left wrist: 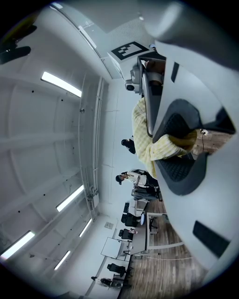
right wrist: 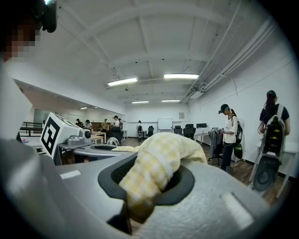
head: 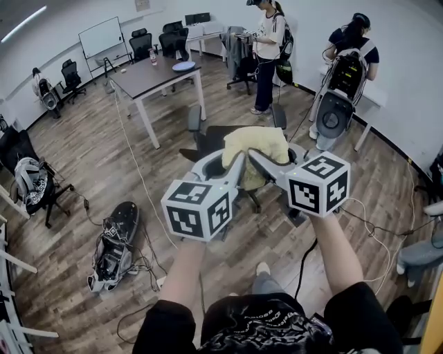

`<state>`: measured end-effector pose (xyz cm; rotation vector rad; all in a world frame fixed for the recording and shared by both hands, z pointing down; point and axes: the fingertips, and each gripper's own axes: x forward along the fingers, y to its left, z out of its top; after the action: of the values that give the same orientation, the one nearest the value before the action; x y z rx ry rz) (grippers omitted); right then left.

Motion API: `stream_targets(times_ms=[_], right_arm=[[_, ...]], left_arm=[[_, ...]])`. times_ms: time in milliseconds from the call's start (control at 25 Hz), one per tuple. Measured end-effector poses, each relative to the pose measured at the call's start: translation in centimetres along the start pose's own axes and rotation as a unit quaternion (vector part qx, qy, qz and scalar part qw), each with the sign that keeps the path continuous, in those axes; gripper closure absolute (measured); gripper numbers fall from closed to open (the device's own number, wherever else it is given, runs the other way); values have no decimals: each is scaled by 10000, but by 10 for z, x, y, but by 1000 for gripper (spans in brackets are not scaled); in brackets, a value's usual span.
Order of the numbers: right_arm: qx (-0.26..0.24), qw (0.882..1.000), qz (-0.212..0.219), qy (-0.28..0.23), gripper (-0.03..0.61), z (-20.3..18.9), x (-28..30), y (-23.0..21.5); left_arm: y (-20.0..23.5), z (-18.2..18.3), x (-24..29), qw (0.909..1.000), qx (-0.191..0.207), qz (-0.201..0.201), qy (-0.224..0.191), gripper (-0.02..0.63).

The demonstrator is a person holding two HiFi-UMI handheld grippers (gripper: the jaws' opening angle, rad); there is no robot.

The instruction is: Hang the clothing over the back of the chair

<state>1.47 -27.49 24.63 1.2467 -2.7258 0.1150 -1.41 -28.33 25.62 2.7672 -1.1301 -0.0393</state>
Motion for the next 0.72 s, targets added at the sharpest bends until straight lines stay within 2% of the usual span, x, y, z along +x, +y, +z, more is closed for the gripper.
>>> stream_targets(times_ms=[440,600,720], right_arm=[[192,9997,-17,141,497,-40,-7,19],[238,9995,23,220,497,-55,-9,26],[316,9991,24,265,497,-68,-9,32]], left_arm=[[-5,-41,-17,9995,-210,25,220,539],[-5,-56,-23,9984,-475,-58,310,538],[-5,-69,-28,9981,-456,-22,419,538]])
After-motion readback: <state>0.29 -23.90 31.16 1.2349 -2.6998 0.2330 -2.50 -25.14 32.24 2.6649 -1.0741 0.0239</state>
